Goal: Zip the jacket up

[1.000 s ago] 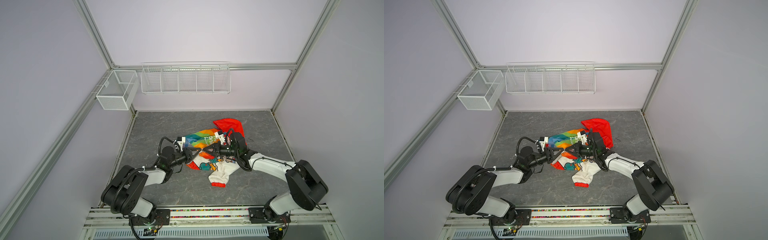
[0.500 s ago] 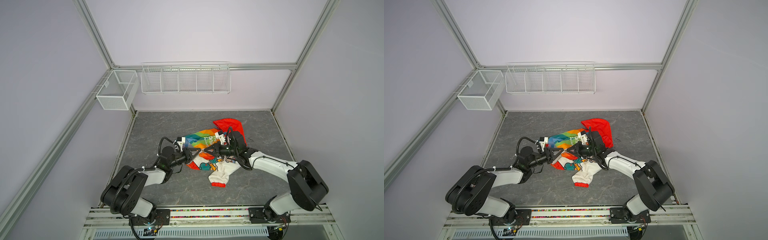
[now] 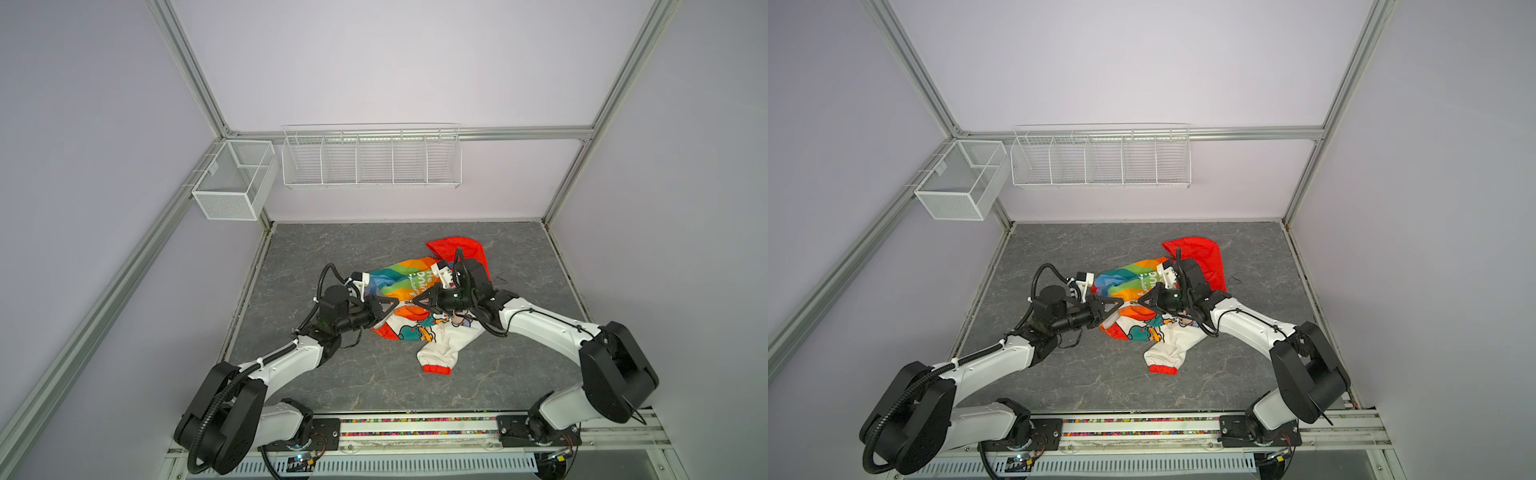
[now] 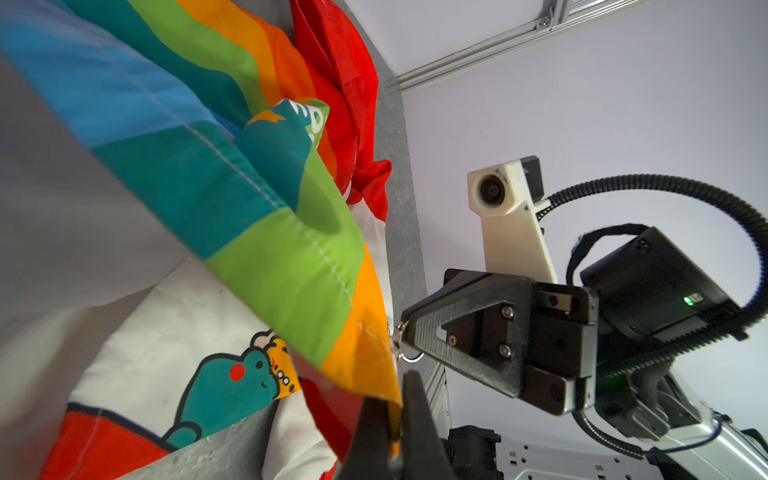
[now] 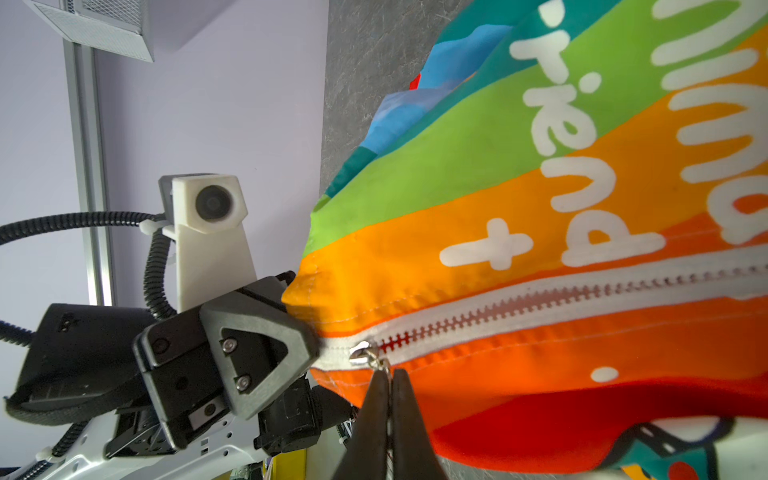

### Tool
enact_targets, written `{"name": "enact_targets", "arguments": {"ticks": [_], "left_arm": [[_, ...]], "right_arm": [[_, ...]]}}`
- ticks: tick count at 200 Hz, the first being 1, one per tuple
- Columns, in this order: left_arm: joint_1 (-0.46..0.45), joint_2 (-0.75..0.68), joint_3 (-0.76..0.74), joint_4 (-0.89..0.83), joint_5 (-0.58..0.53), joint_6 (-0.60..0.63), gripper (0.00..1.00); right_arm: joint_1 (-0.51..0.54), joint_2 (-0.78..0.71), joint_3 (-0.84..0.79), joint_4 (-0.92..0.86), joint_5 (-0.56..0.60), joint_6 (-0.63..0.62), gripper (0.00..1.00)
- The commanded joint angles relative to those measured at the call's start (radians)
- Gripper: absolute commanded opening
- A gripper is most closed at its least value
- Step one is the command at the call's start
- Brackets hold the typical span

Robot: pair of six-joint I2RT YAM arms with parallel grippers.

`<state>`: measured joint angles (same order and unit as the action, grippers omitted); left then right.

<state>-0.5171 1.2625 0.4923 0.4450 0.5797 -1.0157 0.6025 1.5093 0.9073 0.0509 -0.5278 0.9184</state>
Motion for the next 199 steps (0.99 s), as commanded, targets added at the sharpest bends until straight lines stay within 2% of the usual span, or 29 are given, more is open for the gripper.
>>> {"name": "enact_targets", "arguments": {"ticks": [1, 199], "left_arm": [[0.002, -0.019, 0.03, -0.102, -0.03, 0.052, 0.0], [0.001, -0.044, 0.07, -0.318, -0.163, 0.143, 0.0]], "right_arm": [[-0.016, -0.015, 0.025, -0.047, 0.038, -0.037, 0.07], [-0.061, -0.014, 0.053, -0.132, 0.052, -0.104, 0.07]]}}
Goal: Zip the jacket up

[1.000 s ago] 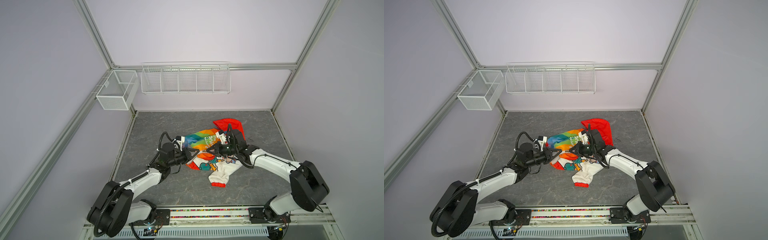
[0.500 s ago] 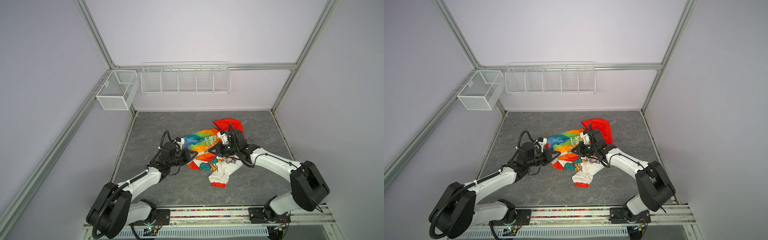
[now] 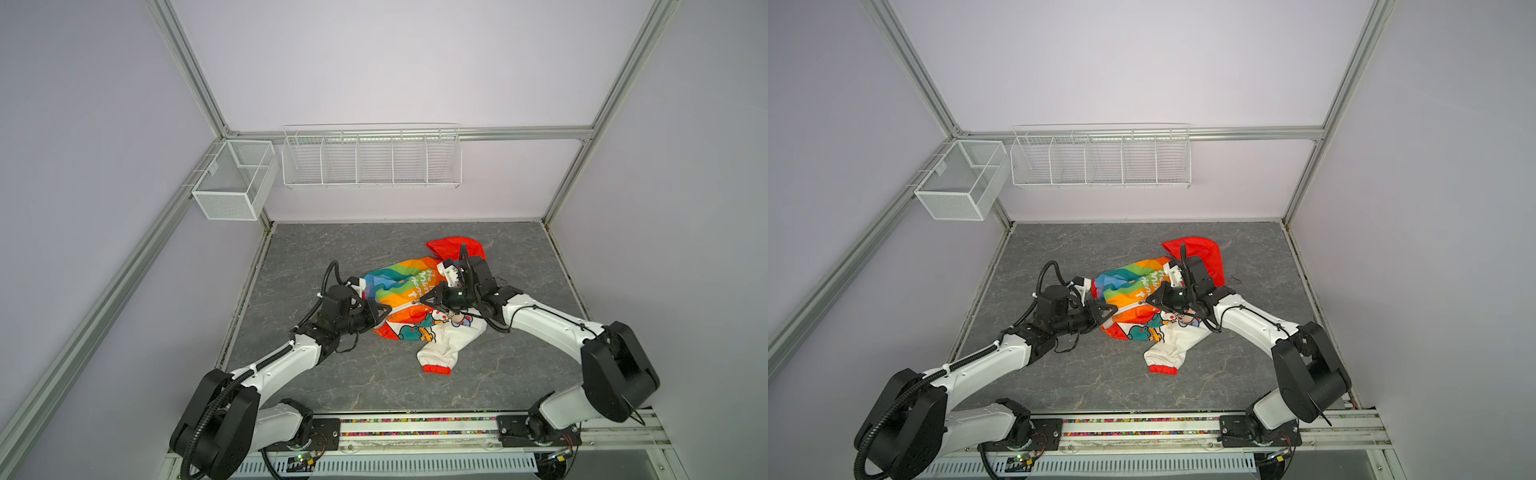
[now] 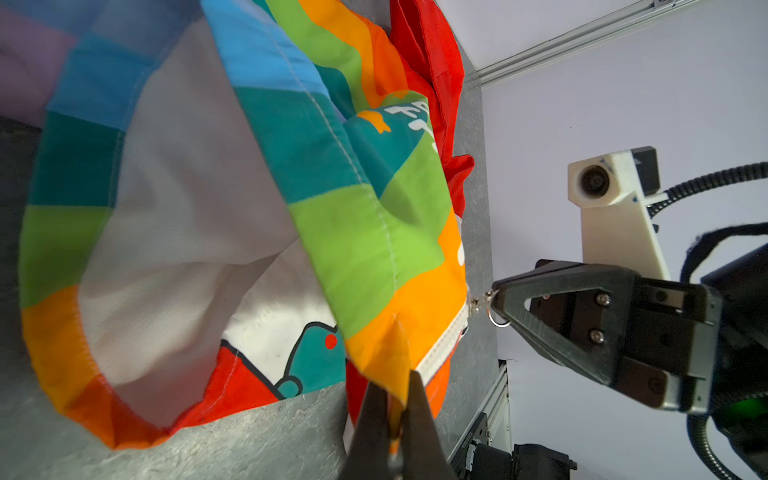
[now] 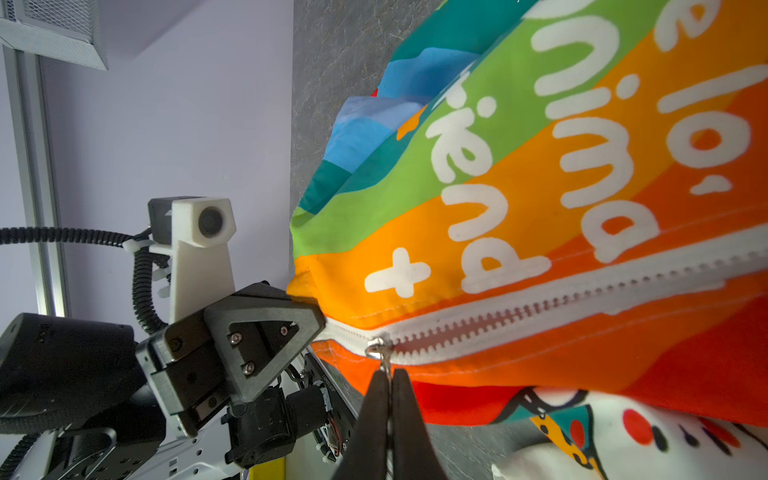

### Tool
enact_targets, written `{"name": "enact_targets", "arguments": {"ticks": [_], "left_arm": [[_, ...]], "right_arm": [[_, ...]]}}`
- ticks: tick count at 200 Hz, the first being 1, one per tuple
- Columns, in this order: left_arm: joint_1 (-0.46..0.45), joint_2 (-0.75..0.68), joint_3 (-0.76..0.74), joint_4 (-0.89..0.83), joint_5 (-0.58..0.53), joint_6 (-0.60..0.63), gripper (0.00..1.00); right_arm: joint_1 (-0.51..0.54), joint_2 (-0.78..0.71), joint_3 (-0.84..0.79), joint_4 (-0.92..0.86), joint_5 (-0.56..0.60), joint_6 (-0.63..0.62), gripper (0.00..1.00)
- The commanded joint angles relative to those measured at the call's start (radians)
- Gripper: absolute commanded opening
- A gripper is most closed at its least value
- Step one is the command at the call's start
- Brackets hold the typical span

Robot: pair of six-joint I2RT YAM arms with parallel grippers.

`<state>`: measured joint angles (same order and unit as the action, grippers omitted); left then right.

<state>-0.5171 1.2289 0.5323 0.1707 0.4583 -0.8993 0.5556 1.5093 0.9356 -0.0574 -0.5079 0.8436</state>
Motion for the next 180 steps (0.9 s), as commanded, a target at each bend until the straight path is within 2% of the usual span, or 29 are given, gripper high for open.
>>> {"name": "enact_targets", "arguments": {"ticks": [1, 180], "left_arm": [[0.001, -0.011, 0.029, -0.043, -0.041, 0.027, 0.0], [0.002, -0.026, 0.079, -0.14, -0.112, 0.07, 0.0]], "right_arm": [[-0.014, -0.014, 0.026, -0.025, 0.032, -0.029, 0.07], [-0.028, 0.017, 0.061, -0.099, 0.07, -0.079, 0.07]]}}
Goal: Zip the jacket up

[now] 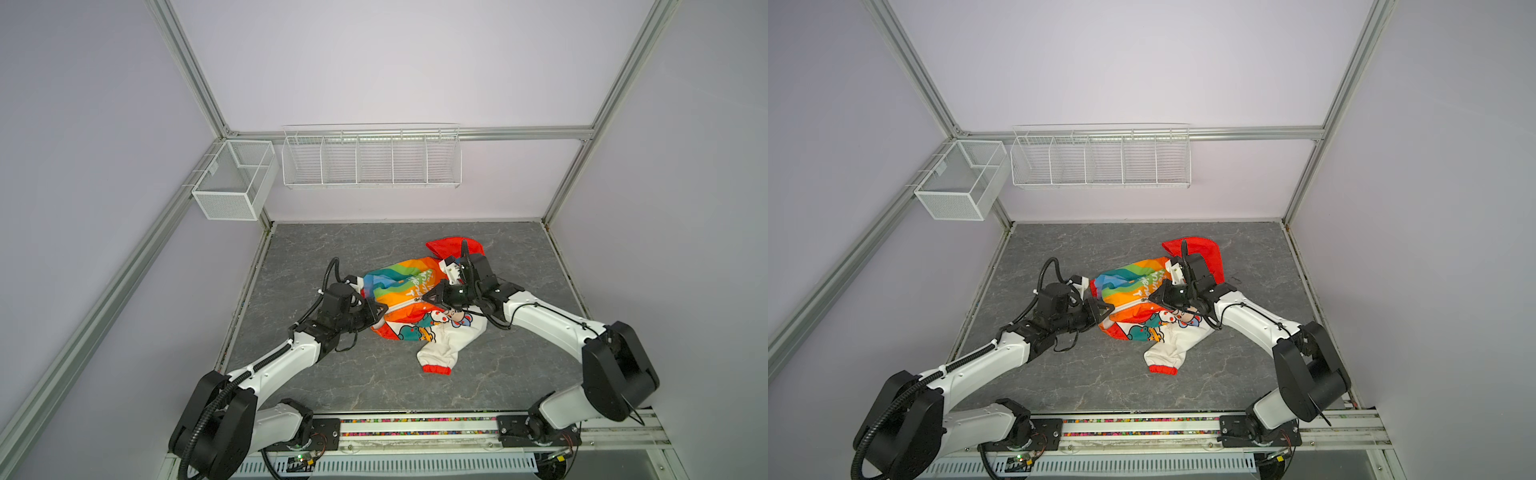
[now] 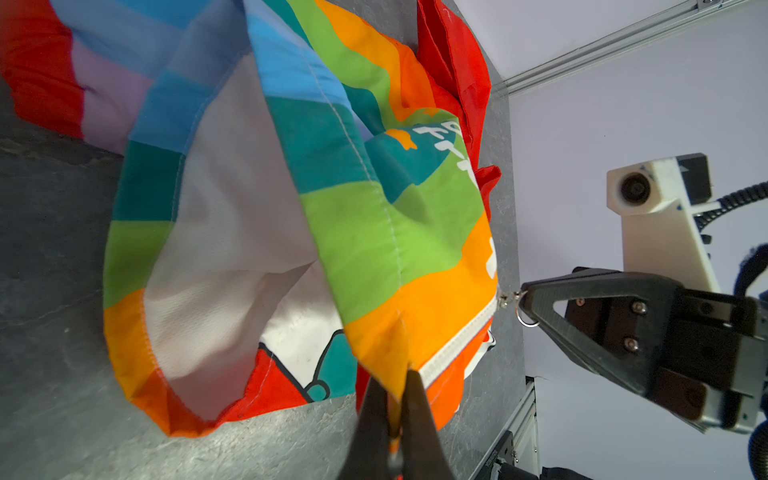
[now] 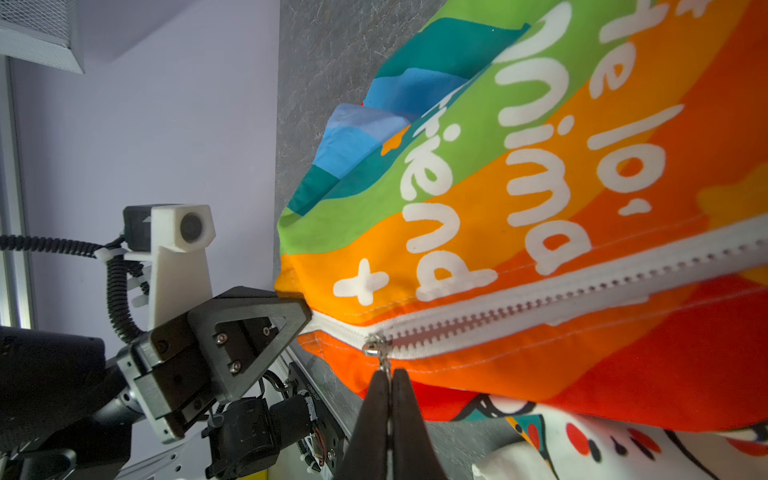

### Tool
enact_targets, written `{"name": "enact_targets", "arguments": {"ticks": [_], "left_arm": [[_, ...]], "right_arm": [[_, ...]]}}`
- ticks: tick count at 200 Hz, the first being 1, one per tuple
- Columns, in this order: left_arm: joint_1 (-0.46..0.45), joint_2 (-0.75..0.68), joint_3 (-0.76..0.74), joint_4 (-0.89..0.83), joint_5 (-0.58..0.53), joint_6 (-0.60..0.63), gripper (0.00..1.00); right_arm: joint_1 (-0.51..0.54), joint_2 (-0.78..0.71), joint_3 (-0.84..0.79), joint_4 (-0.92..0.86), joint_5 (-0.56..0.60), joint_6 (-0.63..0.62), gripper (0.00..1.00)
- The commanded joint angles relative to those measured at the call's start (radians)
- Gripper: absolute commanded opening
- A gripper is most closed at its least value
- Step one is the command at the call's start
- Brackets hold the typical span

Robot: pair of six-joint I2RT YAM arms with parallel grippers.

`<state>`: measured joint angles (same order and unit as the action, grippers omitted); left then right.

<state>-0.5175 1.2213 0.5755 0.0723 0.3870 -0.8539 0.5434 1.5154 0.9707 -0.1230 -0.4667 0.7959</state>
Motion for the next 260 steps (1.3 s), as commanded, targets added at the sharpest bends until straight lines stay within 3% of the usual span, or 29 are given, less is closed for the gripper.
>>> {"name": "enact_targets", "arguments": {"ticks": [1, 260], "left_arm": [[0.002, -0.018, 0.037, -0.042, -0.041, 0.025, 0.0], [0.002, -0.042, 0.08, -0.162, -0.108, 0.063, 0.0]], "right_arm": [[-0.016, 0.011, 0.027, -0.034, 0.029, -0.032, 0.07], [-0.053, 0.047, 0.057, -0.148, 0.094, -0.12, 0.07]]}}
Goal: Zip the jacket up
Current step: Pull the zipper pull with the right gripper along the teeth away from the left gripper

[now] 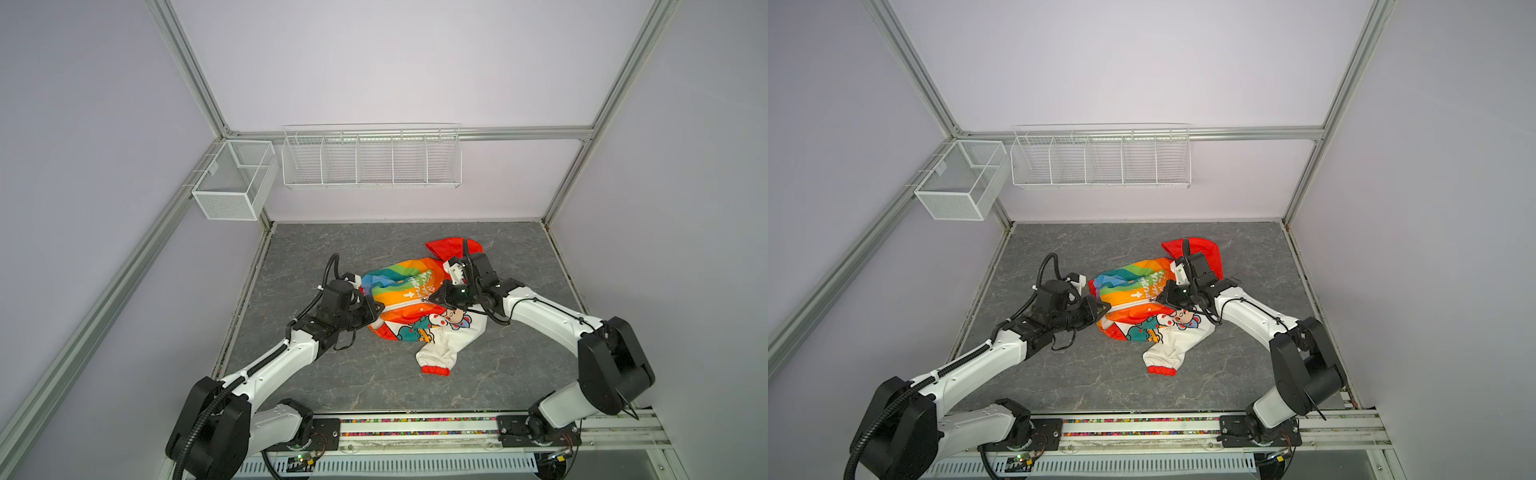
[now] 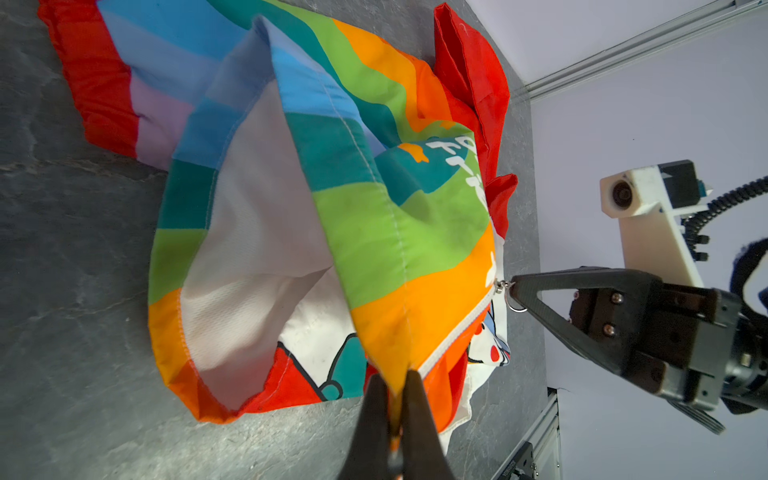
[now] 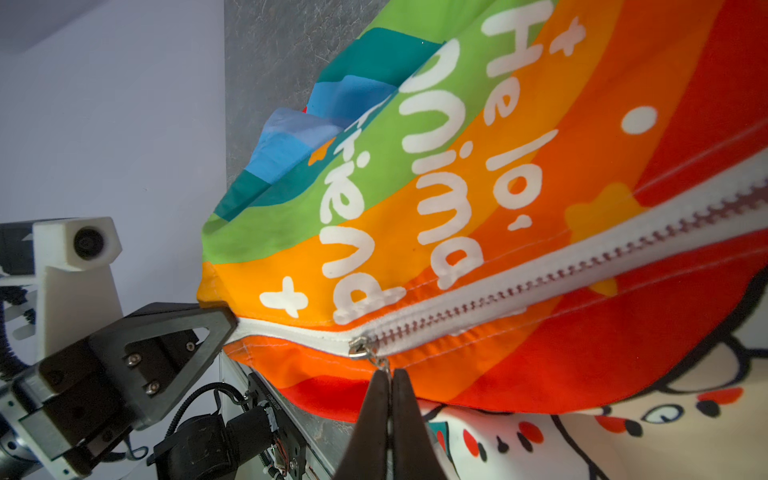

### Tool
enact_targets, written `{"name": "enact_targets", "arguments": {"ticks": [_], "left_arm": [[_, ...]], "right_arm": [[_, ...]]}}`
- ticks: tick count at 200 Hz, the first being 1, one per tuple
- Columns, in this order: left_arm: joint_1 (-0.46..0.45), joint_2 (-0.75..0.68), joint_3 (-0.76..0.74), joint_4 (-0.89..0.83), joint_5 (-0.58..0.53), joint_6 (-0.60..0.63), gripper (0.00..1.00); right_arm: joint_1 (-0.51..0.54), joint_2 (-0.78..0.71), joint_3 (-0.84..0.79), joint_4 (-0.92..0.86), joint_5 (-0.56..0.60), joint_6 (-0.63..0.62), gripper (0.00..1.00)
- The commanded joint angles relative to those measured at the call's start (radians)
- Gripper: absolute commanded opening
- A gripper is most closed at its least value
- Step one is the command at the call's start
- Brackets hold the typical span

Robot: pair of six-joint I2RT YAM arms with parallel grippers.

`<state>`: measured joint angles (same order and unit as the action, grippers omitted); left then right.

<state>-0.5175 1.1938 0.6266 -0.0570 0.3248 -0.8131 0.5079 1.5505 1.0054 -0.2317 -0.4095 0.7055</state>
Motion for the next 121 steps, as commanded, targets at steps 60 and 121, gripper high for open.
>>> {"name": "enact_targets", "arguments": {"ticks": [60, 121], "left_arm": [[0.001, -0.025, 0.036, -0.071, -0.068, 0.04, 0.0], [0.002, -0.027, 0.051, -0.095, -0.076, 0.052, 0.0]], "right_arm": [[-0.026, 0.005, 0.022, -0.058, 0.056, -0.037, 0.07], [-0.028, 0.014, 0.048, -0.08, 0.059, -0.05, 0.07]]}}
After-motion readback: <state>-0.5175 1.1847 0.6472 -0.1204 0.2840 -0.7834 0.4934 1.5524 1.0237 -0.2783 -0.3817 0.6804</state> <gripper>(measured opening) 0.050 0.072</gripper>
